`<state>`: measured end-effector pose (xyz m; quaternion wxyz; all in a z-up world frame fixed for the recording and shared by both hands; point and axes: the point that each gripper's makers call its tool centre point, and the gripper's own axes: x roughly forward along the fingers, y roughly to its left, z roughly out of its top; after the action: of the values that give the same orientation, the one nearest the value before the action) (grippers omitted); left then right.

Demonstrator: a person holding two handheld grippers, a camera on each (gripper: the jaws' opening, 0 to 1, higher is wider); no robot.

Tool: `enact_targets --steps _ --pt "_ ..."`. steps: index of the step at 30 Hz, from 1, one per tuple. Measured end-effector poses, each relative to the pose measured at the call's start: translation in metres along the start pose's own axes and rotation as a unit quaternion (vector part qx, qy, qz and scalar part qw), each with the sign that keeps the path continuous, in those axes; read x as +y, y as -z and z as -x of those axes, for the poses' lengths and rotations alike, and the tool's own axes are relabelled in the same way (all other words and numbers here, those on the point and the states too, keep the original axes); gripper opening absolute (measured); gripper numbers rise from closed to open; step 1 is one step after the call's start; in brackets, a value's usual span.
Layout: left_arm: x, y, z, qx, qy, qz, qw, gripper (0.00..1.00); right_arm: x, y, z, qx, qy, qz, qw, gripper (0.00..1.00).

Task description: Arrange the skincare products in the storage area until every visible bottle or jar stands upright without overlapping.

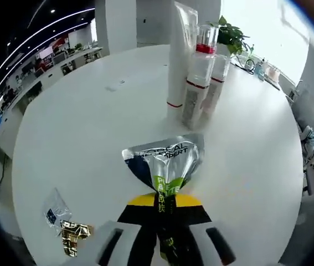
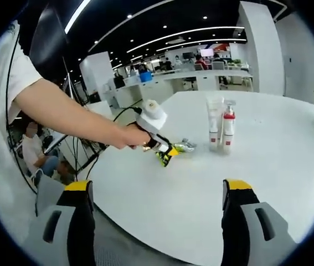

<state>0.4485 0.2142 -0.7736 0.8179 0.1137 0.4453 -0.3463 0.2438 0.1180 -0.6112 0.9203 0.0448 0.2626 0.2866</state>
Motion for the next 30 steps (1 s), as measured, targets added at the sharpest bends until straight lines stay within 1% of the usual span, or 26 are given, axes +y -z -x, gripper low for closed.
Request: enact_targets --steps 3,4,5,6,7,9,10,11,12,15,16,17,19,21,22,23,24,26,27,30 --pt "-0.008 -0.004 0.018 -0.021 0.013 0.008 0.9997 0.08 0.007 -0.005 -0.004 -0.005 -0.010 0.005 0.9999 0.93" --pt "-0.013 -0.005 0.028 -0.032 0.022 0.014 0.9991 0.08 0.010 -0.008 -0.005 -0.010 -0.014 0.007 0.9998 0.93" --pt "-0.017 -0.003 0.036 -0.035 0.024 0.016 0.9990 0.08 0.011 -0.010 -0.006 -0.012 -0.017 0.007 0.9998 0.93" --pt "-0.022 -0.002 0.046 -0.048 0.027 0.023 0.9982 0.08 0.013 -0.011 -0.007 -0.014 -0.019 0.007 0.9997 0.92" --pt "-0.027 -0.001 0.053 -0.057 0.034 0.037 0.9972 0.08 0.016 -0.013 -0.008 -0.019 -0.024 0.009 0.9995 0.92" --pt "-0.035 0.008 0.068 -0.058 0.035 0.040 0.9969 0.08 0.020 -0.013 -0.010 -0.022 -0.030 0.012 0.9992 0.92" --pt "-0.039 0.009 0.074 -0.067 0.038 0.048 0.9959 0.08 0.021 -0.014 -0.011 -0.024 -0.032 0.013 0.9991 0.92" --pt "-0.049 0.011 0.084 -0.074 0.047 0.059 0.9944 0.08 0.023 -0.015 -0.011 -0.026 -0.035 0.011 0.9990 0.92" --pt "-0.053 0.014 0.090 -0.075 0.046 0.058 0.9945 0.08 0.024 -0.015 -0.012 -0.027 -0.037 0.010 0.9989 0.92" --pt "-0.071 0.018 0.120 -0.105 0.056 0.087 0.9890 0.08 0.032 -0.020 -0.013 -0.038 -0.050 0.007 0.9980 0.92" --pt "-0.075 0.021 0.127 -0.107 0.057 0.090 0.9886 0.08 0.035 -0.020 -0.013 -0.039 -0.054 0.009 0.9978 0.92" --pt "-0.078 0.025 0.137 -0.115 0.054 0.104 0.9864 0.08 0.037 -0.022 -0.013 -0.040 -0.057 0.012 0.9975 0.92" --pt "-0.087 0.030 0.155 -0.128 0.058 0.120 0.9828 0.08 0.041 -0.025 -0.012 -0.045 -0.064 0.018 0.9968 0.92" --pt "-0.089 0.036 0.167 -0.135 0.050 0.128 0.9814 0.08 0.043 -0.029 -0.010 -0.053 -0.068 0.019 0.9961 0.92" --pt "-0.092 0.038 0.177 -0.142 0.047 0.133 0.9797 0.08 0.044 -0.029 -0.009 -0.054 -0.070 0.020 0.9959 0.92" --pt "-0.092 0.039 0.180 -0.144 0.046 0.137 0.9790 0.08 0.045 -0.029 -0.009 -0.055 -0.072 0.020 0.9957 0.92" --pt "-0.093 0.042 0.189 -0.146 0.043 0.139 0.9785 0.08 0.046 -0.029 -0.009 -0.055 -0.074 0.019 0.9955 0.92" --pt "-0.091 0.042 0.203 -0.157 0.030 0.144 0.9765 0.08 0.048 -0.030 -0.007 -0.057 -0.079 0.018 0.9951 0.92" --pt "-0.091 0.041 0.209 -0.160 0.030 0.147 0.9756 0.08 0.050 -0.030 -0.005 -0.055 -0.082 0.020 0.9949 0.92" --pt "-0.094 0.035 0.228 -0.174 0.020 0.144 0.9739 0.08 0.052 -0.032 -0.001 -0.058 -0.088 0.023 0.9942 0.92"
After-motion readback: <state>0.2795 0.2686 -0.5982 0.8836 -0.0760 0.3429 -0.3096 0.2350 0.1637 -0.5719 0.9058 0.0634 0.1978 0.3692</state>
